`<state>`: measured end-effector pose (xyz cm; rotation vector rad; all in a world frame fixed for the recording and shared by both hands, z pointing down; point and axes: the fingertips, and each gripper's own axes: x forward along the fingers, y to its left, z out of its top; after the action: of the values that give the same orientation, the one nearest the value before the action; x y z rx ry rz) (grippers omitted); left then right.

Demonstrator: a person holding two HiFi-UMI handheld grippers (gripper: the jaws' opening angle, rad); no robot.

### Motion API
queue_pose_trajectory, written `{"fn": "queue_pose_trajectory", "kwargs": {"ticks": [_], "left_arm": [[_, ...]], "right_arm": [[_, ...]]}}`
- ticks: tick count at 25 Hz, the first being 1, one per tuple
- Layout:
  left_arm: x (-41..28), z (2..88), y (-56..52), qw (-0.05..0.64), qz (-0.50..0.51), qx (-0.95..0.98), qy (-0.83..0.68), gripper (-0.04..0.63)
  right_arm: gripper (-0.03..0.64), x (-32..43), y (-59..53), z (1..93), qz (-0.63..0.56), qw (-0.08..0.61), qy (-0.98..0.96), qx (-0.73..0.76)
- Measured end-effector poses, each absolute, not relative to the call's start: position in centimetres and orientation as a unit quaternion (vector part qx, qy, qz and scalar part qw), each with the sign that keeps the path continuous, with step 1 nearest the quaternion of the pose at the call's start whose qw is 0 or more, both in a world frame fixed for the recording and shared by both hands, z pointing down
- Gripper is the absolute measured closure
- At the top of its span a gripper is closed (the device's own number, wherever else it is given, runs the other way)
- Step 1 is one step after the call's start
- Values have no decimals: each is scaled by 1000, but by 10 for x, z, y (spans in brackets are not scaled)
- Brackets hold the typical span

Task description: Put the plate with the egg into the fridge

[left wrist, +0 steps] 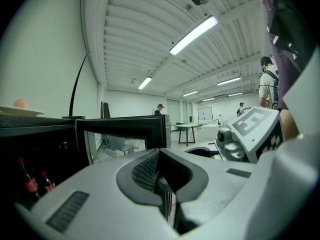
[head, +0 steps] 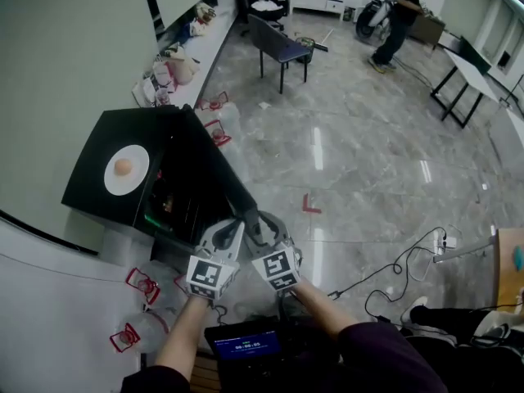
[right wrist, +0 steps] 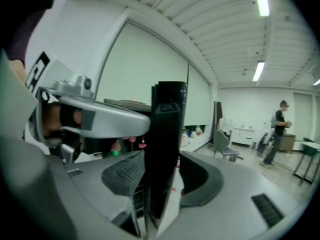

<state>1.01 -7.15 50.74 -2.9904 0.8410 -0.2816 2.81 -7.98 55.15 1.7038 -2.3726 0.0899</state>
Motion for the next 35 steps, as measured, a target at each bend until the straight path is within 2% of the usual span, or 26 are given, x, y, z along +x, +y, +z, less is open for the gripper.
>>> {"fn": "queue_pose_trajectory", "kwargs": {"ticks": [1,2,8,23,28,35], "left_arm": [[17,505,-70,12,-93,-959,267,586],[23,502,-68,13,-96,-960,264,586],[44,489,-67,31,-101,-957,272,586],[14,481,-107,13,-106,-911,399,586],[-12,473,-112,-5,-91,-889,448,586],[-87,428,-124,14,-76,-845,530,586]], "right_arm": [[414,37,-80,548,35,106,-804,584],[423,45,-79,545,40,102,-804,584],[431,101,-85,540,55,95,-830,546],[433,255,-188,540,50,108,-900,420],[432,271,-204,541,48,95,-883,456],[431,279,-181,544,62,28,-790,609]]}}
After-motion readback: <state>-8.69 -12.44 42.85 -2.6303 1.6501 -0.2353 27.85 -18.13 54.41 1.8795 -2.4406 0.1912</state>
